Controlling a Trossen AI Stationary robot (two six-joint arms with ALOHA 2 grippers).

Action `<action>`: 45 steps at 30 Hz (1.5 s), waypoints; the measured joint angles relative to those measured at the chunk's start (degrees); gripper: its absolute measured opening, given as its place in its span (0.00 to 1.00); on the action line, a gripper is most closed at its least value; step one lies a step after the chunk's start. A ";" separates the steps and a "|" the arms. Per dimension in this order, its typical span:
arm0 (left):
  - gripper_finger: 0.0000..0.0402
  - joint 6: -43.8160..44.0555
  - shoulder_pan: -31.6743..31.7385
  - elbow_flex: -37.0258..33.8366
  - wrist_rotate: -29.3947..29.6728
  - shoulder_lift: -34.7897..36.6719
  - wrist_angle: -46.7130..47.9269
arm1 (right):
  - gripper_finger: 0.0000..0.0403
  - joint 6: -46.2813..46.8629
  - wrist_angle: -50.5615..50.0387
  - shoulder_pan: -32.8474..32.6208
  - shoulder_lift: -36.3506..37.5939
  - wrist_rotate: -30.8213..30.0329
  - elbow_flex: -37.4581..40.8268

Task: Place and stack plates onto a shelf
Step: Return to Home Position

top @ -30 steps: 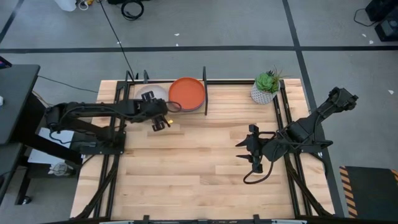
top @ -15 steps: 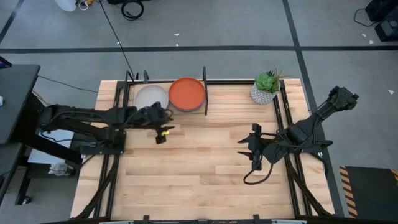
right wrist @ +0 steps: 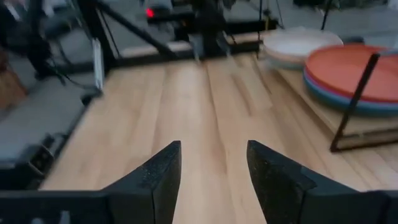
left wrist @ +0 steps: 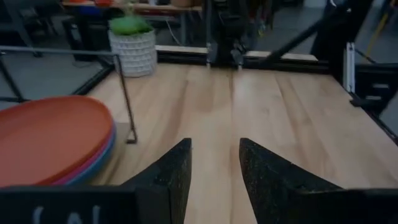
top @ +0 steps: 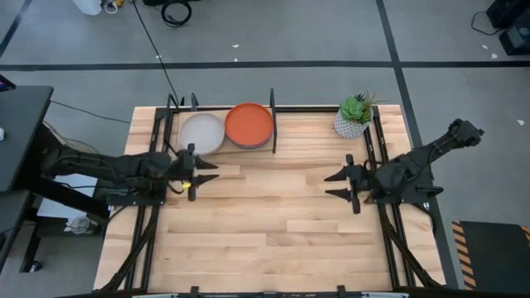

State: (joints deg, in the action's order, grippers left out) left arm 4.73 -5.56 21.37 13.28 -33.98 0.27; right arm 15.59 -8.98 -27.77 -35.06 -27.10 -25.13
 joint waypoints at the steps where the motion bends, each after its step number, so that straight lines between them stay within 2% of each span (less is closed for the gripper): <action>1: 0.35 -0.01 -0.15 -1.37 0.63 1.62 -0.41 | 0.46 -1.00 1.69 1.50 1.70 1.43 1.41; 4: 0.35 -0.39 -0.05 -5.10 1.90 5.69 -4.59 | 0.43 -3.53 4.51 6.65 6.27 5.71 5.16; 10: 0.35 -0.54 0.04 -9.52 2.13 13.94 -6.20 | 0.36 -8.37 5.68 15.97 14.63 13.26 7.83; 14: 0.35 -1.04 -0.82 -11.91 3.01 17.12 -6.41 | 0.32 -11.72 5.38 19.32 21.00 13.00 9.33; 18: 0.35 -3.56 -3.57 -14.35 10.04 19.06 -5.85 | 0.30 -11.73 4.68 21.12 27.75 12.53 11.90; 23: 0.35 -5.24 -7.30 -15.53 14.40 20.87 -5.41 | 0.30 -10.03 1.58 21.77 34.92 6.60 15.71; 33: 0.35 -8.90 -15.59 -19.98 24.54 27.73 -6.47 | 0.30 -7.82 2.02 21.93 34.96 5.74 18.06; 40: 0.35 -11.94 -18.67 -20.86 24.50 32.61 -6.14 | 0.30 -8.48 2.60 21.92 34.96 5.56 19.00; 45: 0.35 -12.93 -19.17 -20.86 20.51 33.78 -5.85 | 0.30 -8.58 11.85 21.97 34.42 5.52 24.23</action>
State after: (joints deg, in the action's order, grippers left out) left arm -8.20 -24.73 0.51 33.79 -0.20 -5.58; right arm 7.01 2.86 -5.80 -0.64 -21.58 -0.90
